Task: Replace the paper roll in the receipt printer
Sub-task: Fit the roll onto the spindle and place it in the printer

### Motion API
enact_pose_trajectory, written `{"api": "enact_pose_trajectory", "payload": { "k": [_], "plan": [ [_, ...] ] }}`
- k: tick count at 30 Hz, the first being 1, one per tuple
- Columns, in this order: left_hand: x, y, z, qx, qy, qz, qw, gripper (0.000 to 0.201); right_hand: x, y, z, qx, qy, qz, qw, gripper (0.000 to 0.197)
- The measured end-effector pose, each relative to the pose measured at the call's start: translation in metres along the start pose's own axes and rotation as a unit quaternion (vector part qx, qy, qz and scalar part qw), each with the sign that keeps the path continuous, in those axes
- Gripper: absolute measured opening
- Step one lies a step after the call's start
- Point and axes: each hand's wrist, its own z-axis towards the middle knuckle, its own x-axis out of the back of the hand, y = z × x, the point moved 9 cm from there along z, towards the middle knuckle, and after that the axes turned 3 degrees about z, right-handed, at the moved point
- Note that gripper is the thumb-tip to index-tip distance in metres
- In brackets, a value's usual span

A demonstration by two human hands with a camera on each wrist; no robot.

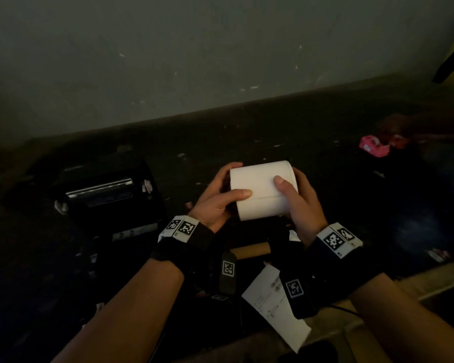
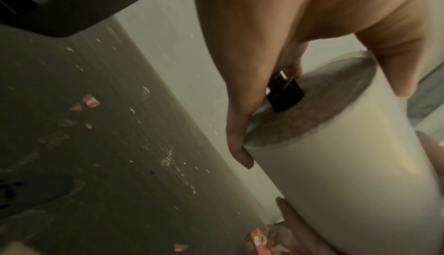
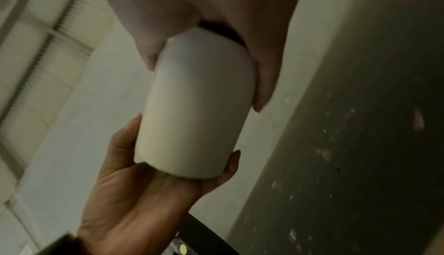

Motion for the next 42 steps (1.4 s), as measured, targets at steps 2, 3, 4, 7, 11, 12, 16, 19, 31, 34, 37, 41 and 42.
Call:
{"api": "enact_pose_trajectory", "payload": {
  "k": [2, 3, 4, 7, 11, 12, 16, 19, 31, 34, 37, 41, 42],
  "plan": [
    [0.0, -0.001, -0.002, 0.004, 0.004, 0.016, 1.0, 0.054, 0.001, 0.004, 0.001, -0.005, 0.014, 0.019, 1.0, 0.059],
    [0.0, -0.002, -0.003, 0.008, 0.005, 0.025, 1.0, 0.055, 0.002, 0.006, 0.002, -0.014, 0.015, 0.031, 0.999, 0.058],
    [0.001, -0.004, -0.004, 0.014, 0.007, 0.037, 0.999, 0.056, 0.002, 0.01, 0.002, -0.025, 0.015, 0.041, 0.999, 0.058],
    [0.003, -0.013, -0.008, 0.021, 0.023, 0.054, 0.998, 0.058, 0.006, 0.019, 0.005, -0.048, 0.012, 0.062, 0.997, 0.06],
    [0.013, -0.031, -0.009, 0.05, 0.046, 0.042, 0.997, 0.05, 0.011, 0.034, 0.01, -0.073, 0.015, 0.083, 0.994, 0.06],
    [0.021, -0.036, -0.008, 0.06, 0.059, 0.059, 0.995, 0.047, 0.014, 0.038, 0.012, -0.076, 0.016, 0.088, 0.993, 0.06],
    [0.072, -0.064, -0.014, 0.11, 0.207, 0.087, 0.968, 0.043, 0.026, 0.048, 0.016, -0.092, 0.022, 0.108, 0.99, 0.06],
    [0.094, -0.087, -0.016, 0.131, 0.244, 0.198, 0.94, 0.042, 0.034, 0.053, 0.018, -0.095, 0.032, 0.131, 0.986, 0.051],
    [0.116, -0.148, 0.006, 0.213, 0.171, 0.607, 0.746, 0.071, 0.06, 0.064, 0.017, -0.08, 0.048, 0.175, 0.98, 0.009],
    [0.118, -0.147, 0.009, 0.193, 0.174, 0.615, 0.745, 0.058, 0.062, 0.066, 0.017, -0.084, 0.044, 0.168, 0.981, 0.016],
    [0.12, -0.144, 0.011, 0.189, 0.179, 0.613, 0.746, 0.044, 0.063, 0.065, 0.02, -0.093, 0.044, 0.175, 0.979, 0.021],
    [0.128, -0.147, 0.009, 0.243, 0.185, 0.597, 0.742, 0.037, 0.062, 0.064, 0.021, -0.102, 0.048, 0.183, 0.977, 0.018],
    [0.129, -0.148, 0.009, 0.257, 0.18, 0.593, 0.742, 0.038, 0.061, 0.064, 0.022, -0.105, 0.046, 0.183, 0.976, 0.017]
  ]
}}
